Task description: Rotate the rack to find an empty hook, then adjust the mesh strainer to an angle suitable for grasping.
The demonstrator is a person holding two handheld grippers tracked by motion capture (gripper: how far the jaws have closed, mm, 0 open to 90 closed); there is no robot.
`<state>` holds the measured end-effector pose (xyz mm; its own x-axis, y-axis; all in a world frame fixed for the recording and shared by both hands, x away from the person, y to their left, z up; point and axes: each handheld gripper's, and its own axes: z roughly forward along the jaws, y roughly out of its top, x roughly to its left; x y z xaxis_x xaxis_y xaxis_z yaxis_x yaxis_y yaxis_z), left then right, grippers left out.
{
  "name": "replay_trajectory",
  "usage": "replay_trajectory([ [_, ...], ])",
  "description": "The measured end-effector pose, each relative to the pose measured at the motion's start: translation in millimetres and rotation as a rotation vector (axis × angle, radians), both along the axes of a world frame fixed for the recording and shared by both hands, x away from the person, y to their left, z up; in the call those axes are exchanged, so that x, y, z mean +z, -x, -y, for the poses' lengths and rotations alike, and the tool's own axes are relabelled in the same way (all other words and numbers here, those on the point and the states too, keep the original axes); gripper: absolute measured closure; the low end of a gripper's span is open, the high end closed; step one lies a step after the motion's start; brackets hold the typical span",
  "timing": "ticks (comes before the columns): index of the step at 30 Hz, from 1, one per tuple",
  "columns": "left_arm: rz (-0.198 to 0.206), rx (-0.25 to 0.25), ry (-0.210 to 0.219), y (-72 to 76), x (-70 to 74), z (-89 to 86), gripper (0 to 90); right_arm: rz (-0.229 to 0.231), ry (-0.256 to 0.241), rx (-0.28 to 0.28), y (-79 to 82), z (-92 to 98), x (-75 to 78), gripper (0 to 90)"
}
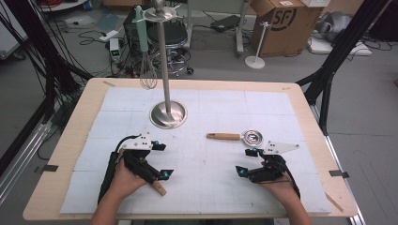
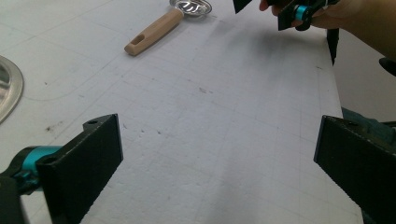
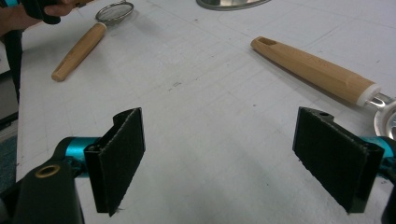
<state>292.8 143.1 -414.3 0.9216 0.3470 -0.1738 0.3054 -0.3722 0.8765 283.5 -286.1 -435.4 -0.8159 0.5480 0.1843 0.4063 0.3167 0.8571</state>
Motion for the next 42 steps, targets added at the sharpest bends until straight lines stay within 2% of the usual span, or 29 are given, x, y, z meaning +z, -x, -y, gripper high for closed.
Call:
replay_trajectory([
  [18,0.004,-0.002,-0.005,1.2,0.5,-0.7,1.8,0.004,0.011,0.008,0.0,-1.9,-0.9,16.3],
  [36,0.007,0.008,-0.002,1.4,0.6,-3.3,1.7,-0.011,0.029,0.02,0.5,-6.0,-3.3,16.3],
  [42,0.009,0.005,-0.025,1.6,0.6,-4.1,1.7,-0.008,0.026,0.022,0.6,-4.3,-3.6,16.3],
])
